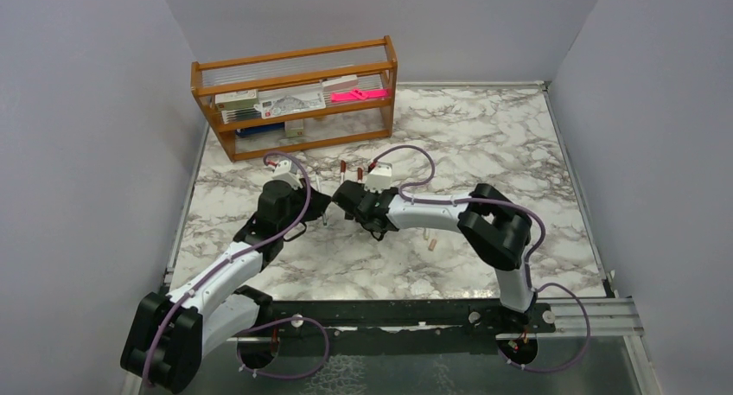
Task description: Insert the pens into the pen caps
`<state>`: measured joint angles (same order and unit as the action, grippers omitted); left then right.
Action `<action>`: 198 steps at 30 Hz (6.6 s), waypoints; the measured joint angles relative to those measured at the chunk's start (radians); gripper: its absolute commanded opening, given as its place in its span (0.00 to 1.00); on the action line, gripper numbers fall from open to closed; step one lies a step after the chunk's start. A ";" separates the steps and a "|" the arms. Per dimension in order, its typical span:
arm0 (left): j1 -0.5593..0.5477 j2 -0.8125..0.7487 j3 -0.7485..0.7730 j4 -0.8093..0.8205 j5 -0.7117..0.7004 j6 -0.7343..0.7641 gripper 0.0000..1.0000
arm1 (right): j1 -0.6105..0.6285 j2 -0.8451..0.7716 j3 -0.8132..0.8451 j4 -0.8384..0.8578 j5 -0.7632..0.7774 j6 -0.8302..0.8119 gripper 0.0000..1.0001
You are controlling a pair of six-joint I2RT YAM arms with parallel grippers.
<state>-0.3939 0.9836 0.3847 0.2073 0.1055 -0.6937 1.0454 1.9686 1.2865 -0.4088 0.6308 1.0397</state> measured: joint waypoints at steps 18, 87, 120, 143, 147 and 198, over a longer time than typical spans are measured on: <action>0.000 -0.009 -0.017 0.001 -0.002 -0.005 0.00 | 0.041 0.032 0.030 -0.176 0.079 0.082 0.72; -0.417 0.323 -0.017 0.706 0.350 -0.228 0.00 | -0.118 -1.044 -0.877 0.971 -0.304 -0.237 0.01; -0.444 0.309 0.008 0.727 0.383 -0.232 0.00 | -0.125 -1.048 -0.881 0.986 -0.303 -0.231 0.01; -0.444 0.294 0.008 0.727 0.384 -0.233 0.00 | -0.137 -1.042 -0.896 0.995 -0.308 -0.211 0.01; -0.444 0.304 0.012 0.726 0.383 -0.234 0.00 | -0.137 -1.042 -0.907 1.005 -0.315 -0.203 0.01; -0.438 0.328 0.261 0.450 0.314 -0.124 0.00 | -0.188 -1.075 -0.963 1.101 -0.380 -0.174 0.01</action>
<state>-0.8314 1.3117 0.6453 0.6575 0.4191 -0.8181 0.8574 0.8936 0.3237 0.6918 0.2512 0.8661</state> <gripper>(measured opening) 0.100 0.077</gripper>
